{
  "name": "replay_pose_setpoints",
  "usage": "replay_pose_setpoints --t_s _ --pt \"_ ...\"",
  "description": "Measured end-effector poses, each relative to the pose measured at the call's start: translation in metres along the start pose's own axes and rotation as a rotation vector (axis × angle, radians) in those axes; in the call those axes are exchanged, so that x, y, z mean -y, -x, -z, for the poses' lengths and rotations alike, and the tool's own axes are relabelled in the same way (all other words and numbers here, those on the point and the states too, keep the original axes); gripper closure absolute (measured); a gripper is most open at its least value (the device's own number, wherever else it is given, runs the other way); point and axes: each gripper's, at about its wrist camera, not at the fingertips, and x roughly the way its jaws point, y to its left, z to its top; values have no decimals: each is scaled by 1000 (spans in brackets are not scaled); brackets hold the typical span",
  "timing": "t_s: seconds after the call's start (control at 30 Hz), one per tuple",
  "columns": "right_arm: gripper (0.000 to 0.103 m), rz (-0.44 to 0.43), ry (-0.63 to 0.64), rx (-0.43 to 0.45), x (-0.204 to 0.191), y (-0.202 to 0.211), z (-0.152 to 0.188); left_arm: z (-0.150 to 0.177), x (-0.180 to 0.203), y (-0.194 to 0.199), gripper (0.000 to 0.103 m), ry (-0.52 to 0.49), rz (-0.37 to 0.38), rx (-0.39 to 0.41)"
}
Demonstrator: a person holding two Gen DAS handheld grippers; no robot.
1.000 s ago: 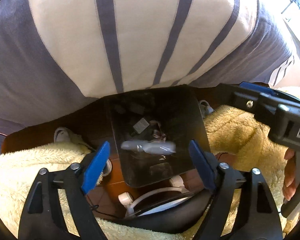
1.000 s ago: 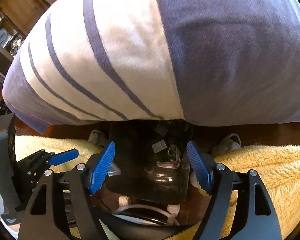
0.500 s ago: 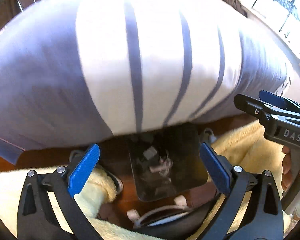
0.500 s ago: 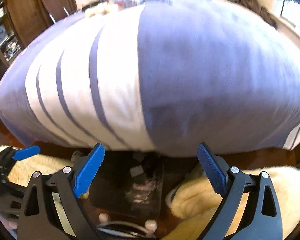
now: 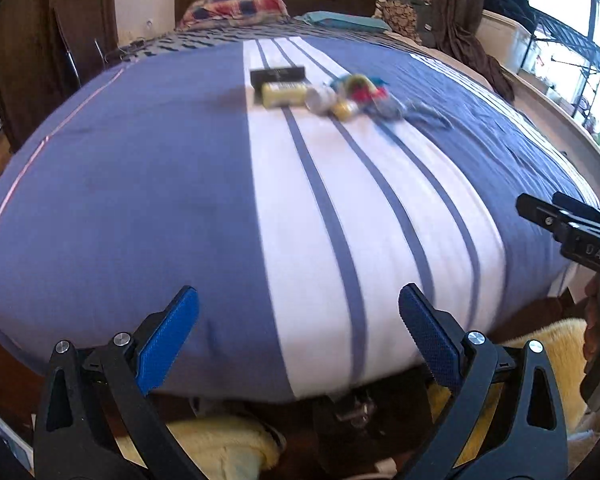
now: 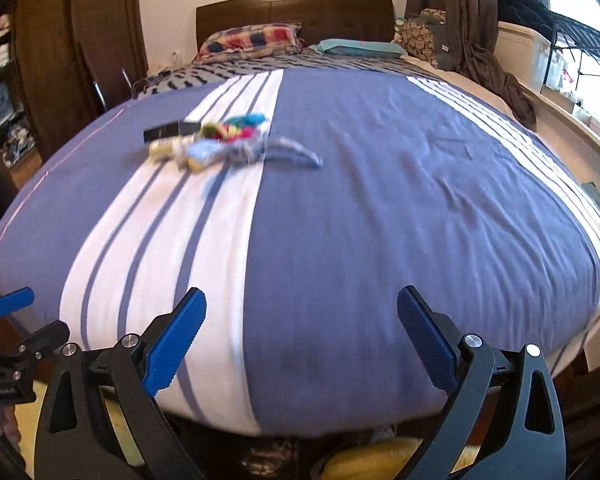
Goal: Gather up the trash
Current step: 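Raise both tools back toward the item pile on the bed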
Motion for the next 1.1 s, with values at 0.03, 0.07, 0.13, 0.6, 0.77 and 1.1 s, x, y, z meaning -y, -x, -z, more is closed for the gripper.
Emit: replay_pose_setpoints --t_s 0.03,0.07,0.13,0.6,0.77,1.1 --pt "7 -7 -4 4 1 -1 -6 -7 -2 -3 8 -1 -4 1" --pt "7 -11 -8 7 2 -4 -14 -12 -5 -5 8 -2 -7 2" --pt "7 -6 -6 15 0 -13 -26 -25 -8 -11 8 -4 -15 5" --pt "7 56 67 -44 -2 -102 -82 -94 -23 -64 8 8 -35 -13" --pt "7 35 99 -55 -8 -122 -94 -111 -23 -80 8 9 -36 -18" --pt "51 -100 144 -111 -26 -144 -107 -132 -18 -103 9 2 -22 -25"
